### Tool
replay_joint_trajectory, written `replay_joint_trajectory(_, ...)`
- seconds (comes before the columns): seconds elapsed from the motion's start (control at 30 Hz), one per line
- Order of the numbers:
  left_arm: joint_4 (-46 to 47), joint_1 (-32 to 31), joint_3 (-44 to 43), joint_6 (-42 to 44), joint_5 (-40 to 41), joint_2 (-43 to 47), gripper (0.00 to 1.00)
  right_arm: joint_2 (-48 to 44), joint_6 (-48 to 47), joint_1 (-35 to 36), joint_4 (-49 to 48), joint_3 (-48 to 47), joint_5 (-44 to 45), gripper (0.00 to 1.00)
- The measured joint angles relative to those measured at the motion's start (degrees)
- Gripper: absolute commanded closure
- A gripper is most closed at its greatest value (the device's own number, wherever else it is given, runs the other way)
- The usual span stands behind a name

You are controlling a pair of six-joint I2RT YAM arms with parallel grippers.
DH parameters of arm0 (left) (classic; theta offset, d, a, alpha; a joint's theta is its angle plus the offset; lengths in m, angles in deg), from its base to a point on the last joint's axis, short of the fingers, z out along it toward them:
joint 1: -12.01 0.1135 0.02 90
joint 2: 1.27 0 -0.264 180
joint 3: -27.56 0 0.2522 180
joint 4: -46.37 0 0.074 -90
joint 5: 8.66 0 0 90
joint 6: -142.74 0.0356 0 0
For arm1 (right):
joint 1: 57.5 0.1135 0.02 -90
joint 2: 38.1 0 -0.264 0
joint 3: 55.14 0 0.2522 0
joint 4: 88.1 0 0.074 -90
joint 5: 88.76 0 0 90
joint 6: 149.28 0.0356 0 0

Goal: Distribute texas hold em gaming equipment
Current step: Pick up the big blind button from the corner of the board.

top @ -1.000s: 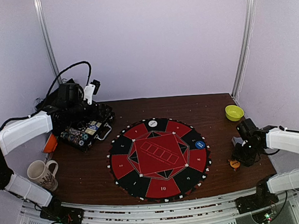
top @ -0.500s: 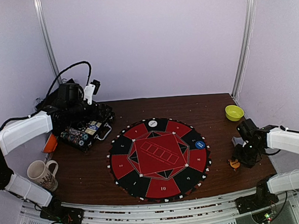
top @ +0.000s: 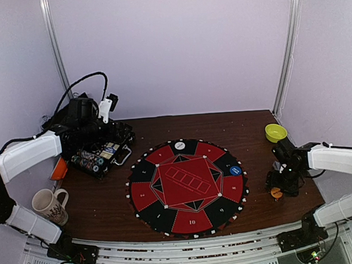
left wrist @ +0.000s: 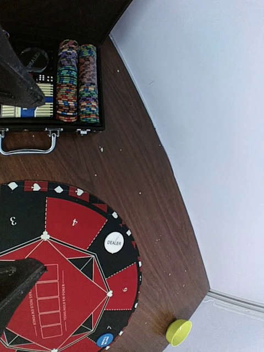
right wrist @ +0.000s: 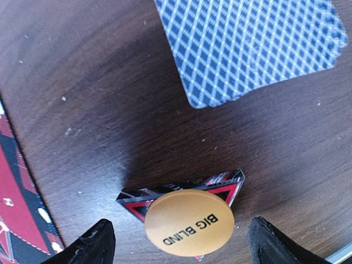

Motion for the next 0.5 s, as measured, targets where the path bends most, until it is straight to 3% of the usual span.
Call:
replay_joint_trajectory(0.27, 0.0, 0.0, 0.0, 0.2, -0.6, 0.0, 0.02, 3.5, -1.6, 0.0, -1.1, -0.3, 0.0, 0.31)
replay_joint_trajectory(0.5, 0.0, 0.0, 0.0, 0.4, -0.8, 0.0, 0.02, 3.5, -1.8, 0.3, -2.0, -0.3, 0.0, 0.39)
